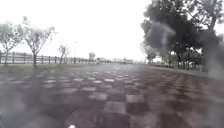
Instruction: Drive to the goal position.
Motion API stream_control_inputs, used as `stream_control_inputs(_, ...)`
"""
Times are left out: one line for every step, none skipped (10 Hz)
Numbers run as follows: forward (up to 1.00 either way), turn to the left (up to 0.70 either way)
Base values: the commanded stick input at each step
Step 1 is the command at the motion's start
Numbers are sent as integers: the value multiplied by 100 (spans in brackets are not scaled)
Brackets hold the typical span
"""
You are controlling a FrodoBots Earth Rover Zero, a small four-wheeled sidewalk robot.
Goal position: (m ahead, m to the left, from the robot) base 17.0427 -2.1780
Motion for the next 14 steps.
stream_control_inputs(100,0)
stream_control_inputs(100,0)
stream_control_inputs(100,0)
stream_control_inputs(100,0)
stream_control_inputs(100,0)
stream_control_inputs(100,0)
stream_control_inputs(100,0)
stream_control_inputs(100,0)
stream_control_inputs(100,0)
stream_control_inputs(100,0)
stream_control_inputs(100,0)
stream_control_inputs(100,0)
stream_control_inputs(100,0)
stream_control_inputs(100,0)
